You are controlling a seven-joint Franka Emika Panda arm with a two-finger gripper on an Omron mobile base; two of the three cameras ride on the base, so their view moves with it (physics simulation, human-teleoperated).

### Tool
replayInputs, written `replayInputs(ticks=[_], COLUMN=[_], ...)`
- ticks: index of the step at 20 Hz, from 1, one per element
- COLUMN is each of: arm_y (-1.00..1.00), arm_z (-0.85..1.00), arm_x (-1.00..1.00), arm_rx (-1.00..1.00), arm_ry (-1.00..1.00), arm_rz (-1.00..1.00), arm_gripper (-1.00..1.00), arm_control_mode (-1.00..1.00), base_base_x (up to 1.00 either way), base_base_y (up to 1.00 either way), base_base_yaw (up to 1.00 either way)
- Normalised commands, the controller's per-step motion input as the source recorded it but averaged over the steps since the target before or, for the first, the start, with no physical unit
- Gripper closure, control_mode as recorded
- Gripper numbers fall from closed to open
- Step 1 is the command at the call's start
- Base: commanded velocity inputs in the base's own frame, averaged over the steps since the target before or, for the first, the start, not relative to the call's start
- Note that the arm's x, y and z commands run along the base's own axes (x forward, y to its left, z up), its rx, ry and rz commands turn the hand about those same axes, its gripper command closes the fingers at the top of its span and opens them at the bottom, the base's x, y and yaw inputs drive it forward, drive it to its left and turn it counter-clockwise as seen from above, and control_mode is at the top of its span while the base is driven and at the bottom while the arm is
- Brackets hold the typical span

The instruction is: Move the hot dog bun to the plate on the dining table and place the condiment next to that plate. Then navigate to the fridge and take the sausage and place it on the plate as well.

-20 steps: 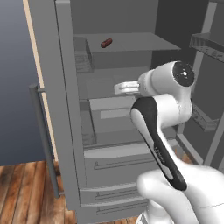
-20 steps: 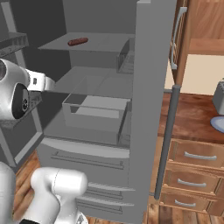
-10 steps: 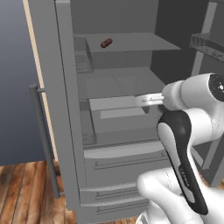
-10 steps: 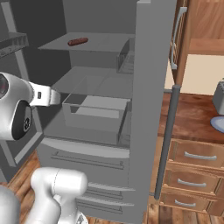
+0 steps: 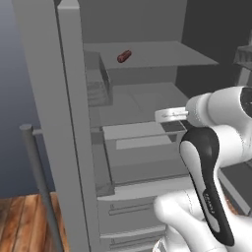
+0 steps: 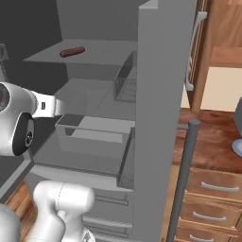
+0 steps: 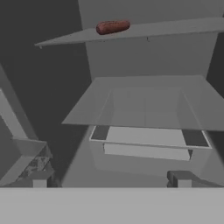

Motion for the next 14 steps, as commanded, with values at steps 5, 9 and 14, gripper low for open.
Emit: replayInputs(ticks=[5,9,14], arm_y=[0.0,0.0,0.03], arm_z=[0.0,0.0,0.83], arm_x=[0.0,0.0,-0.27], arm_rx=[0.0,0.0,0.0], arm_ry=[0.0,0.0,-0.08], arm_rz=[0.0,0.0,-0.01], arm_gripper=[-1.0,-1.0,-1.0], arm_control_mode=[1.0,1.0,-1.0], base_base_x=[0.96,0.7,0.0], base_base_y=[-0.01,0.03,0.0], base_base_yaw=[-0.1,-0.07,0.0])
